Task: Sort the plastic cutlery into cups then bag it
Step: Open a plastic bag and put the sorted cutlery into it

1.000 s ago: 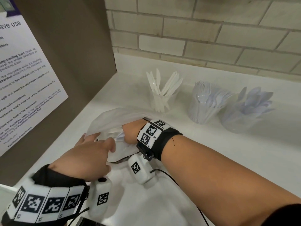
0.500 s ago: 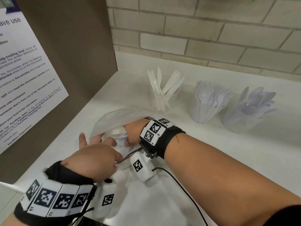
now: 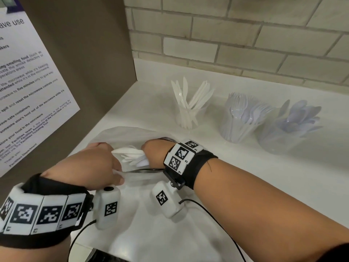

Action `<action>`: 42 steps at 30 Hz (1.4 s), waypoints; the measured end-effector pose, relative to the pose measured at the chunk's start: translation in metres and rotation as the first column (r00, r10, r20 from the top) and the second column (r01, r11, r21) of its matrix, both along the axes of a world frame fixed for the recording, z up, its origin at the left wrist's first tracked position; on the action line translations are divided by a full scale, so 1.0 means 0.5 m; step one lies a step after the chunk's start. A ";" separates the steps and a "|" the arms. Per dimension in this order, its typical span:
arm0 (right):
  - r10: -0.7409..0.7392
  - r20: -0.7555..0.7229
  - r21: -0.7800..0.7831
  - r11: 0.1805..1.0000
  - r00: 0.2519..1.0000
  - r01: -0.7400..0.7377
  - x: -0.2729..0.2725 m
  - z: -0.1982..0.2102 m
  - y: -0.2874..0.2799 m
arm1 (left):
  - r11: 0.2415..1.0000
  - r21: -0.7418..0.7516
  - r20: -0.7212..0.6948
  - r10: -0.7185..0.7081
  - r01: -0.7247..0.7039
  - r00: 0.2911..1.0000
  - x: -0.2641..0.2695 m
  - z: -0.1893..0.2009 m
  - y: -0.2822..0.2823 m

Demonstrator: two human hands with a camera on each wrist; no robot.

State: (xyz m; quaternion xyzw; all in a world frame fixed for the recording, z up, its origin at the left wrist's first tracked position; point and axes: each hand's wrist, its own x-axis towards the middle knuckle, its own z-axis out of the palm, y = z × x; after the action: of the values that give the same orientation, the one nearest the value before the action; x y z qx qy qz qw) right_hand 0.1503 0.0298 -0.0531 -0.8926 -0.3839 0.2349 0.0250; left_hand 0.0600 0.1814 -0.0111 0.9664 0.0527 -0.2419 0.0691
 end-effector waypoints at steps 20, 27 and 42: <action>0.036 -0.680 0.722 0.204 0.732 0.661 -0.006 0.149 -0.061 | 0.927 0.361 -0.119 -0.060 0.100 0.991 0.026 0.004 -0.042; 0.247 -0.769 0.522 -0.290 0.590 0.802 0.014 0.200 -0.145 | 0.951 0.305 0.207 -0.005 -0.060 0.978 0.018 0.038 0.032; 0.079 -0.695 0.641 -0.382 0.715 0.666 0.021 0.258 -0.174 | -0.541 -0.722 -0.490 -0.037 -0.430 0.871 0.119 0.066 -0.216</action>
State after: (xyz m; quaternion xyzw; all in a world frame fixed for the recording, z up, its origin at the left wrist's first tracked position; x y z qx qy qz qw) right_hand 0.1607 -0.0571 0.0760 -0.4845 -0.1088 0.0257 0.8676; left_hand 0.1195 0.0736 0.0219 0.3401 0.0346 -0.2738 0.8990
